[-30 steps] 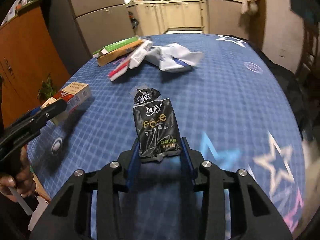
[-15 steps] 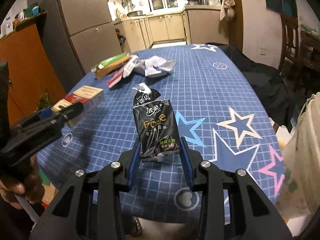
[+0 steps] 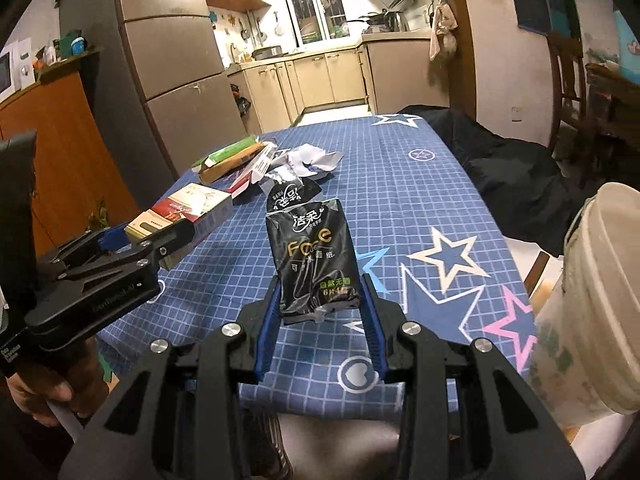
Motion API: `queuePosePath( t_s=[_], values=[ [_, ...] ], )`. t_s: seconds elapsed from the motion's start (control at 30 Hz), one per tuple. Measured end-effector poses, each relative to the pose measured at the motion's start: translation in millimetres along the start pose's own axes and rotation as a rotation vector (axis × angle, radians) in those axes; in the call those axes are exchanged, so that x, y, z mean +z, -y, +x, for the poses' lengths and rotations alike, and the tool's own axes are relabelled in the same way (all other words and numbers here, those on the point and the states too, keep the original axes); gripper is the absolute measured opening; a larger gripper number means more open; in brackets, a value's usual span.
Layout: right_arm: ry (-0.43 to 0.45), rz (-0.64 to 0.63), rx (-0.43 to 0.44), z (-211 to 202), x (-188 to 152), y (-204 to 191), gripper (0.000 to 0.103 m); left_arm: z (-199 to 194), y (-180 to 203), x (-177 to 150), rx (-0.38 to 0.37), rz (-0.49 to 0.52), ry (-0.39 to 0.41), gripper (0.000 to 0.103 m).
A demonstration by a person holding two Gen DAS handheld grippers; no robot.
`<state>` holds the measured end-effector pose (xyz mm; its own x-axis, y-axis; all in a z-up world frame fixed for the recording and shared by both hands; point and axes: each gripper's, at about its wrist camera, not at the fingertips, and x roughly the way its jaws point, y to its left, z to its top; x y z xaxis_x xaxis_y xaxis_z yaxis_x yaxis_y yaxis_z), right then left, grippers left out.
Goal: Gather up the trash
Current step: 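Carry the red-white pack and black bag over the white bucket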
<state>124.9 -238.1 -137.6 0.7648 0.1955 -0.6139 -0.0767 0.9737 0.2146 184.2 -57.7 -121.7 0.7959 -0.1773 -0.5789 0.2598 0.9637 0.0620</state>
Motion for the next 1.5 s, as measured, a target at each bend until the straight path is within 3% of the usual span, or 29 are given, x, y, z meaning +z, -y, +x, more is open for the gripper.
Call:
queuePosePath(
  t_s=[0.83, 1.1, 1.5],
  values=[
    [0.125, 0.033, -0.100, -60.0, 2.9, 19.9, 0.036, -1.4, 18.8, 7.0, -0.083, 0.007, 0.009, 0.059],
    [0.177, 0.087, -0.112, -74.8, 9.8, 42.7, 0.036, -18.0, 42.4, 28.5, -0.091, 0.071, 0.071, 0.059],
    [0.182, 0.079, -0.094, -75.6, 8.3, 40.8, 0.036, -33.3, 55.0, 41.6, -0.093, 0.087, 0.119, 0.059]
  ],
)
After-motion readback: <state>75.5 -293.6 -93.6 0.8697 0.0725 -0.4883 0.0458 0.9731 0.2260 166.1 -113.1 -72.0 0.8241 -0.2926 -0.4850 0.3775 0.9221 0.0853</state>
